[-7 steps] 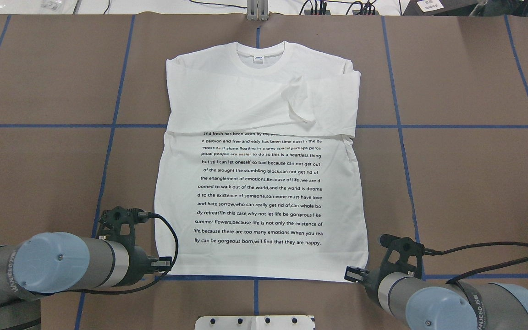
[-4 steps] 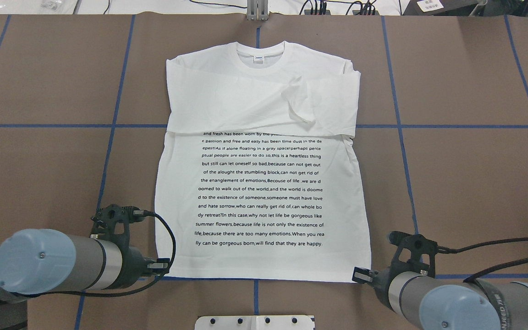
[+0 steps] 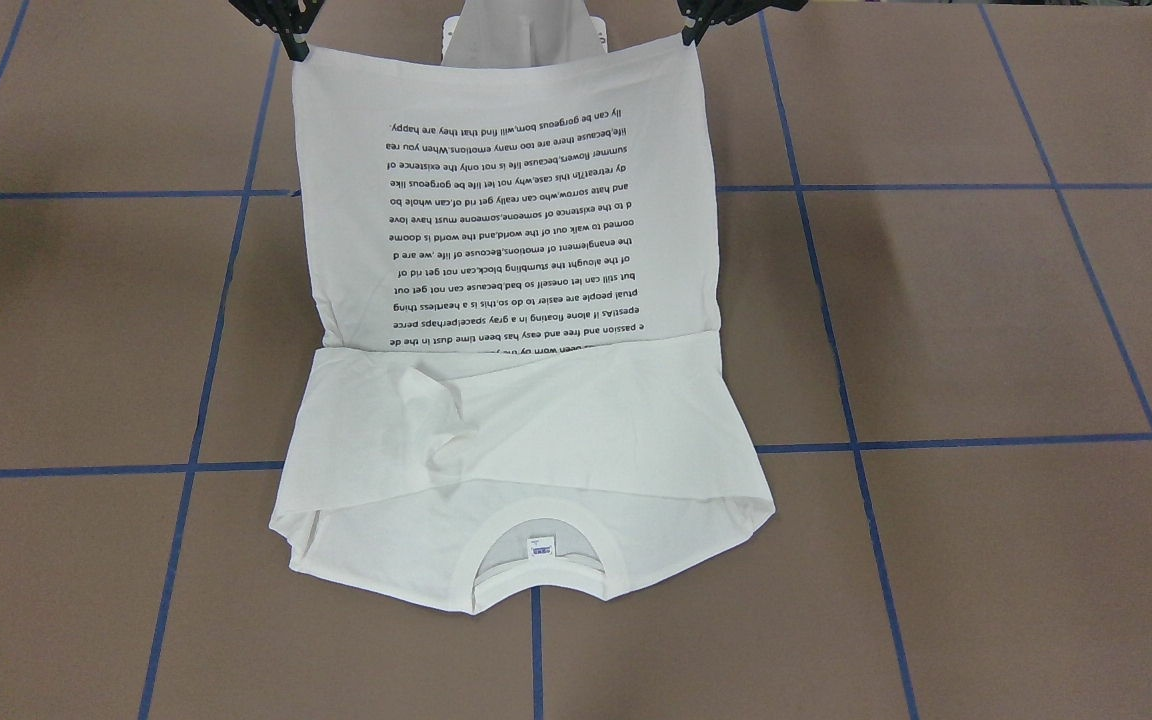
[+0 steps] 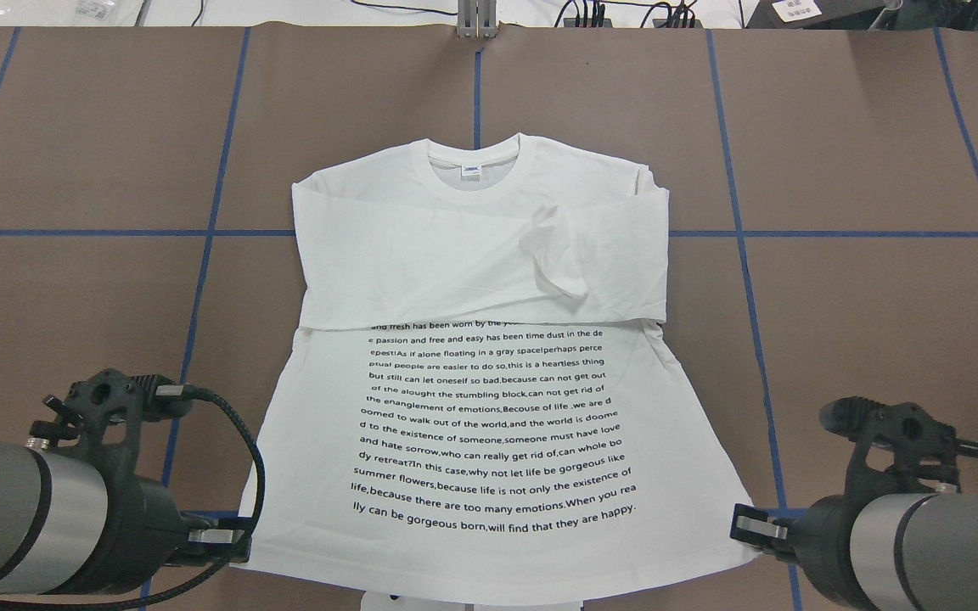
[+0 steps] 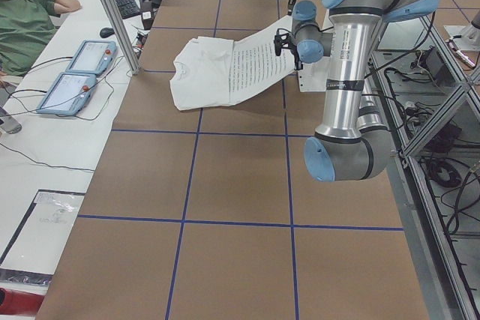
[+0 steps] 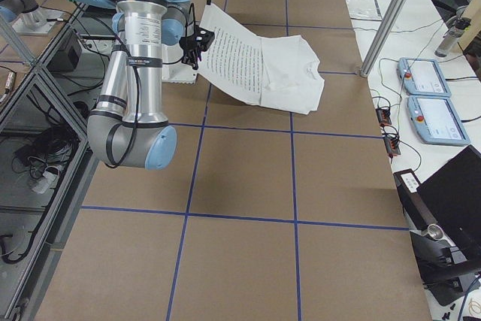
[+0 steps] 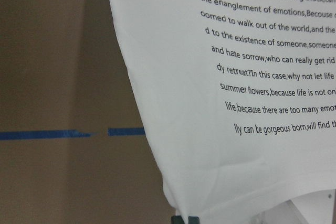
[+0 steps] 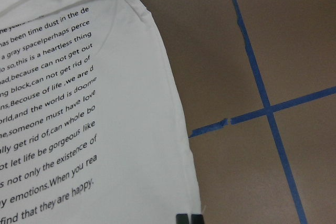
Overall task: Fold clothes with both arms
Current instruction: 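Grasp both hem corners and lift them up off the table, then carry the hem with both grippers toward the collar, folding the shirt in half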
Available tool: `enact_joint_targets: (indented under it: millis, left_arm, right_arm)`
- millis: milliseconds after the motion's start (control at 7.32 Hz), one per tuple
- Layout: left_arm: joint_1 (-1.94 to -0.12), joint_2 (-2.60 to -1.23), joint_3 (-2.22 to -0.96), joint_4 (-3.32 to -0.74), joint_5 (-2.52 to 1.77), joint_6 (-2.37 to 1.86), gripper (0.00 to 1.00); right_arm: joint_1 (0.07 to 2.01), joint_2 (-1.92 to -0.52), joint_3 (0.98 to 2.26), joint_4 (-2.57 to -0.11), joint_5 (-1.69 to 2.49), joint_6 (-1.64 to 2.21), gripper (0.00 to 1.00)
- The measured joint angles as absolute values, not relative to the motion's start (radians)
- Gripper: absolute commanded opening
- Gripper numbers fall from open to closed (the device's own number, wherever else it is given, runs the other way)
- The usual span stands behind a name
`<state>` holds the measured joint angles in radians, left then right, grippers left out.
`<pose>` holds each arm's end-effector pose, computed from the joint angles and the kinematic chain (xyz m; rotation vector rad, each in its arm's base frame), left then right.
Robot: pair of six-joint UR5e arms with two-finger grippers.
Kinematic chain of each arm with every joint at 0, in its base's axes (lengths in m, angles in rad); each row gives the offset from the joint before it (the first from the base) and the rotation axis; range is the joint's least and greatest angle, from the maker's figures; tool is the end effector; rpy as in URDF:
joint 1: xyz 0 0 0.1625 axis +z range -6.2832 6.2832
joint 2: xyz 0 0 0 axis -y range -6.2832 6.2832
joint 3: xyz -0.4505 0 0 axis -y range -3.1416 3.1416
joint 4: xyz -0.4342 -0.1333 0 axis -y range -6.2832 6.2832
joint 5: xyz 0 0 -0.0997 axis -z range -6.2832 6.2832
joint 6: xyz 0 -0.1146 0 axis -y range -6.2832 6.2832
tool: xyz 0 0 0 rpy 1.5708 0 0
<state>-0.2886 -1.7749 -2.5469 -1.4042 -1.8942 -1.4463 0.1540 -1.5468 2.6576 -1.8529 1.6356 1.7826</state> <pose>0.3574 -0.2072 0.1750 -0.0828 1.0423 0.0150 -0.3317 -0.1789 0.2276 -0.0853 -0.8300 0.3176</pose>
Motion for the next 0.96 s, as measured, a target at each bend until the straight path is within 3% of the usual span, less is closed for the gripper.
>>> enact_joint_targets:
  millis: [273, 957]
  left_arm:
    - [-0.381, -1.892, -2.501, -1.300, -1.908, -1.368, 0.00]
    - [-0.708, -2.067, -2.233, -1.287, -1.909, -1.126, 0.00]
  right_arm:
    - [0.266, -1.474, 2.607, -1.881, 1.681, 1.668, 0.00]
    - [0.753, -1.167, 2.283, -1.922, 1.942, 1.312, 0.00]
